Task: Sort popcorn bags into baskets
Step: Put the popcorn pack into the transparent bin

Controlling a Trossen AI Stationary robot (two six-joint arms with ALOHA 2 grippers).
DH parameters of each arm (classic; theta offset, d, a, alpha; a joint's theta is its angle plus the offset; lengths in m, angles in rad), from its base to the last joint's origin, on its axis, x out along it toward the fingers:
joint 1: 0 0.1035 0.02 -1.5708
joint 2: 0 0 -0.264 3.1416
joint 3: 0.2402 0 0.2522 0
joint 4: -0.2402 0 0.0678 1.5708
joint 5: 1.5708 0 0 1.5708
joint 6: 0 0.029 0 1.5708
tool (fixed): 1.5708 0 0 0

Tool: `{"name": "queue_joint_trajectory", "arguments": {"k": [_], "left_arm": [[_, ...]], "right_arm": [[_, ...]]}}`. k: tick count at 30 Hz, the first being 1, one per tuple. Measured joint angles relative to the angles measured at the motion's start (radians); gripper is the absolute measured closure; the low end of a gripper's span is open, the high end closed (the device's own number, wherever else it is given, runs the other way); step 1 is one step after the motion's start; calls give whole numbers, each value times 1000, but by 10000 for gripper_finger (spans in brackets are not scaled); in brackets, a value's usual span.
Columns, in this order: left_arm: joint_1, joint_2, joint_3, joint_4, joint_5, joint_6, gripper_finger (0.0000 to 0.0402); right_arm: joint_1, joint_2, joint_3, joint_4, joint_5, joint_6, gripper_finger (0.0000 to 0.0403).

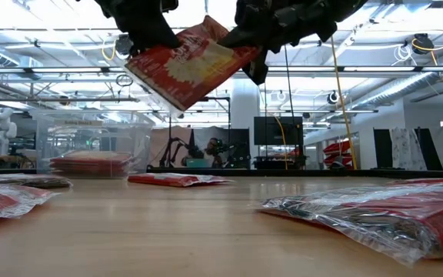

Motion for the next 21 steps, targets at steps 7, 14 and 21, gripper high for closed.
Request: {"name": "queue_joint_trajectory", "arguments": {"k": [7,14,21], "left_arm": [[1,-18,0,24,-99,-75,325],[-7,-127,0,20,-275,-129,204],[-1,-250,0,39,-390,-109,168]], "right_arm": [[-8,-36,0,-14,4,17,388],[-67,-141,0,-27,2,36,397],[-134,-247,-1,-14,34,44,400]]}}
